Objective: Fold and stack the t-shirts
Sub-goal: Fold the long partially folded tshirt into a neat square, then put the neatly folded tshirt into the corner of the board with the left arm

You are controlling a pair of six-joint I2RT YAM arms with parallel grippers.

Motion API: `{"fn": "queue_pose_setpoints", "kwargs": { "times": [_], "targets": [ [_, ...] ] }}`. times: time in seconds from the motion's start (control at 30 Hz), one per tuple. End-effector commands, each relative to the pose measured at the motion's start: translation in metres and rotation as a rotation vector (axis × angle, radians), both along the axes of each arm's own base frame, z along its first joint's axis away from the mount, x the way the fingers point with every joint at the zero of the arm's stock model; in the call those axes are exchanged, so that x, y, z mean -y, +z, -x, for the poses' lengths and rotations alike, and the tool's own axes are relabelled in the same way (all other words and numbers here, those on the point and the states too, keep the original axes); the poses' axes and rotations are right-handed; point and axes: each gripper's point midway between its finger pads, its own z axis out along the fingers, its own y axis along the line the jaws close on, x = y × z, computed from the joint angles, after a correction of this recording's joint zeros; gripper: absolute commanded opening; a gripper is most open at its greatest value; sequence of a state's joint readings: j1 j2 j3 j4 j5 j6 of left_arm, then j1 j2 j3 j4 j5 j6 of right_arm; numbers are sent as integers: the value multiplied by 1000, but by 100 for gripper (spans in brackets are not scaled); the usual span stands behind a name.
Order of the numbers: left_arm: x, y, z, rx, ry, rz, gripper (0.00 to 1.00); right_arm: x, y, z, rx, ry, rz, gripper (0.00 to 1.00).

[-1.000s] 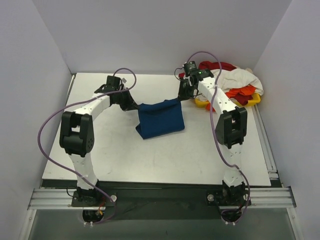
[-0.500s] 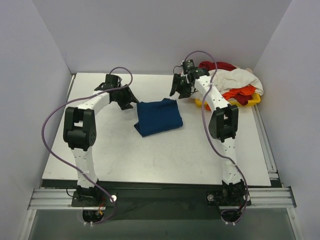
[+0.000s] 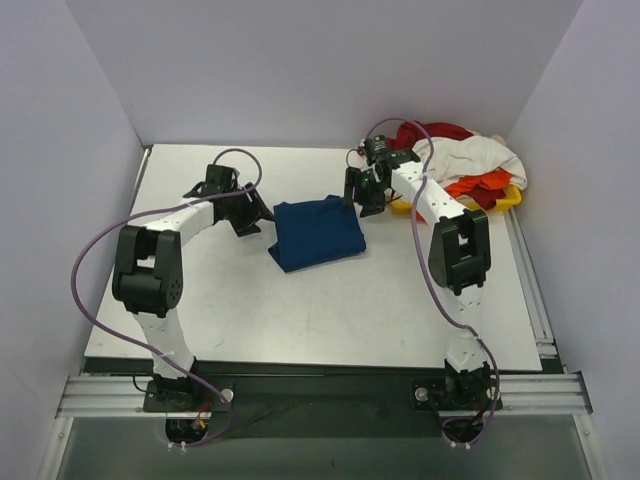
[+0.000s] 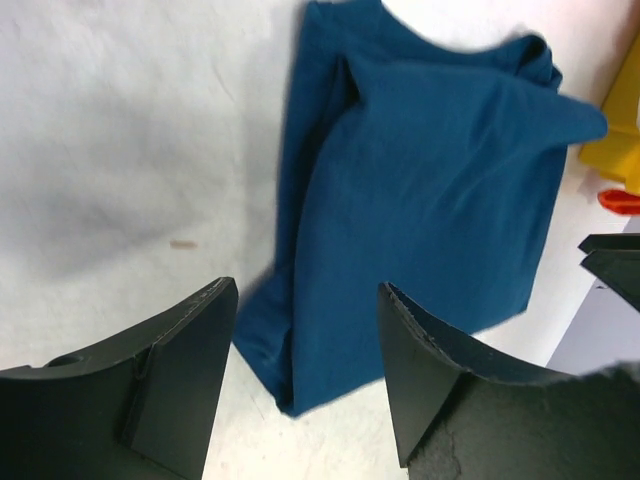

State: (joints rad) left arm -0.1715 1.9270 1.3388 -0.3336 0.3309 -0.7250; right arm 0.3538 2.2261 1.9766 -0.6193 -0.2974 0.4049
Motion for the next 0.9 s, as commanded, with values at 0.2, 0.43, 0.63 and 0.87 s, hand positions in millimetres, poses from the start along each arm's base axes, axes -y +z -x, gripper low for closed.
{"fn": "queue_pose_setpoints", "kwargs": {
  "times": [0.2,0.43,0.63,0.87],
  "targets": [
    [45,43,29,100,-87,72,68,-30,12,59,2,70,-35,51],
    [51,6,57,-24,-107,26,67,-30,-20,68,-57,48,-23,49],
    [46,-16,65,-65,-104,-12,67,-30,-34,67,-79,46,-13,49],
    [47,-33,61,-65,-97,-13,68,-31,-43,69,-97,49,-10,49]
  ]
}}
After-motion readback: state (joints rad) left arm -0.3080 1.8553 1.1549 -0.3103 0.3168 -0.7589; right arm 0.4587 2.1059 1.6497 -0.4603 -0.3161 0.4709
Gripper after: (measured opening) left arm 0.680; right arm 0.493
